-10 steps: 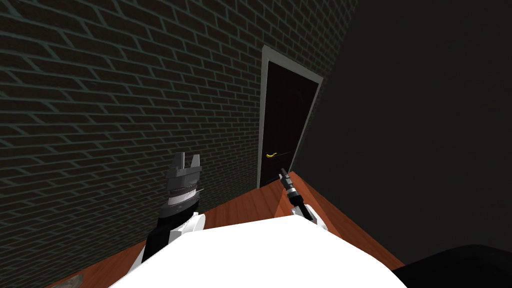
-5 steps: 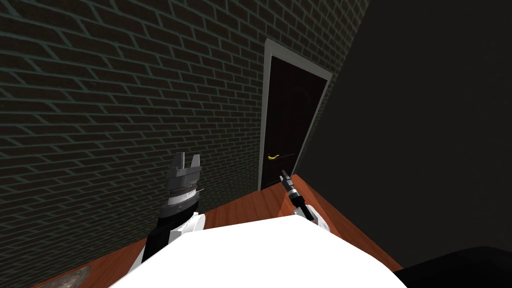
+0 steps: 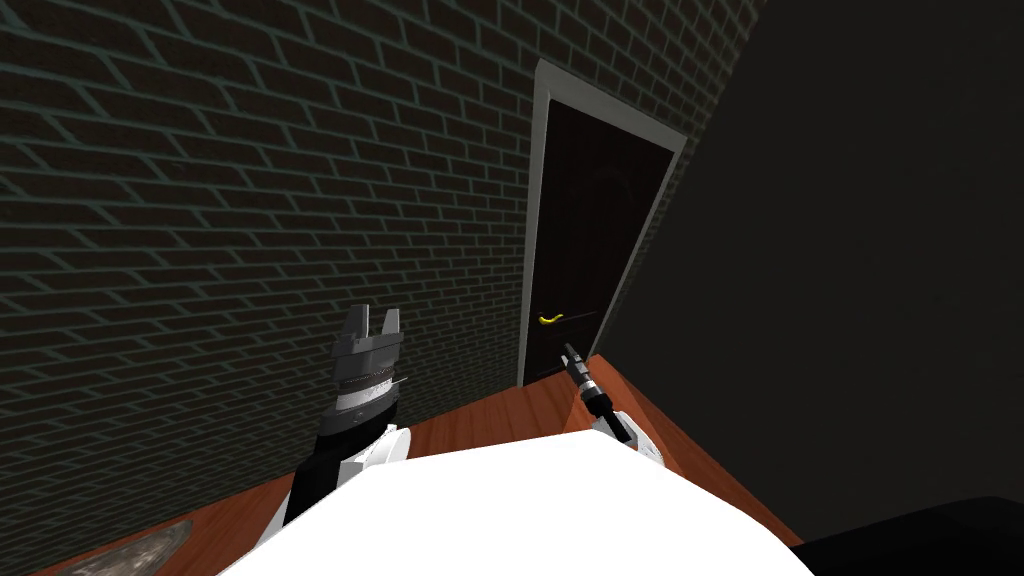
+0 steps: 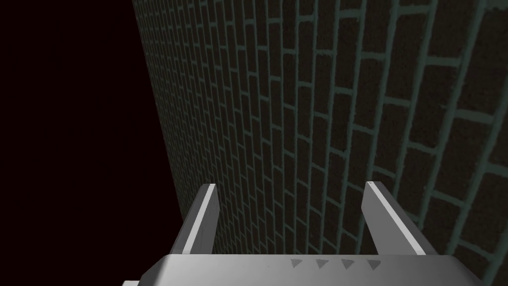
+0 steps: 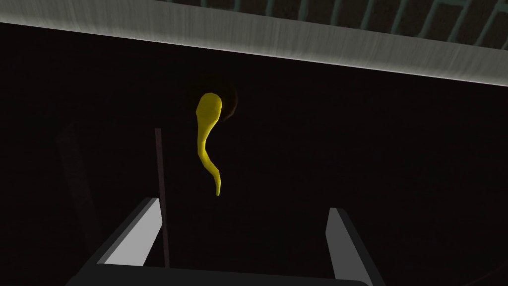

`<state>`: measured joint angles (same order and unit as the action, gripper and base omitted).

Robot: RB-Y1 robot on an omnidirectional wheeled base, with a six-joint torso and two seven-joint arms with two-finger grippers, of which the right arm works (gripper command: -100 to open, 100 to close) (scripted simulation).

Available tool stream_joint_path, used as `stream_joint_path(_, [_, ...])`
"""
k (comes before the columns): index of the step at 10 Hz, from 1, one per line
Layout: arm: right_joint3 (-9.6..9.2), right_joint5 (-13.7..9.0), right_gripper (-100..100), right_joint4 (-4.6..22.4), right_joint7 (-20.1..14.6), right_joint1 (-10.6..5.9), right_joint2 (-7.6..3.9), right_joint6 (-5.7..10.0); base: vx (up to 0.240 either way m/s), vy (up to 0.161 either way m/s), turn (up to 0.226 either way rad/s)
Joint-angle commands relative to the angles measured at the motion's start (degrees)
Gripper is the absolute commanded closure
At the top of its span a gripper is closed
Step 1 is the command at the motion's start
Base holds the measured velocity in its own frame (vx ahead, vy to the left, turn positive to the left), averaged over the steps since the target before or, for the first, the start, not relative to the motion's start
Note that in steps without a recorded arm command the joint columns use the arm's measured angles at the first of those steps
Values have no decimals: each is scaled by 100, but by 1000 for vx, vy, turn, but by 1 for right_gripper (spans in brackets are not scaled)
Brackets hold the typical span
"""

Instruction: Pull the door open

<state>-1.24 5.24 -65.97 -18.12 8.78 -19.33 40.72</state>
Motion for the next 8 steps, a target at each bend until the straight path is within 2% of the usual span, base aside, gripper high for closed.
stream_joint_path(1, [-8,26,-100,187,-74,-69,-66,55,95,-59,73])
stream_joint_path(8, [-39,119,-100,867,-299,-286,-283,277,77,-50,63])
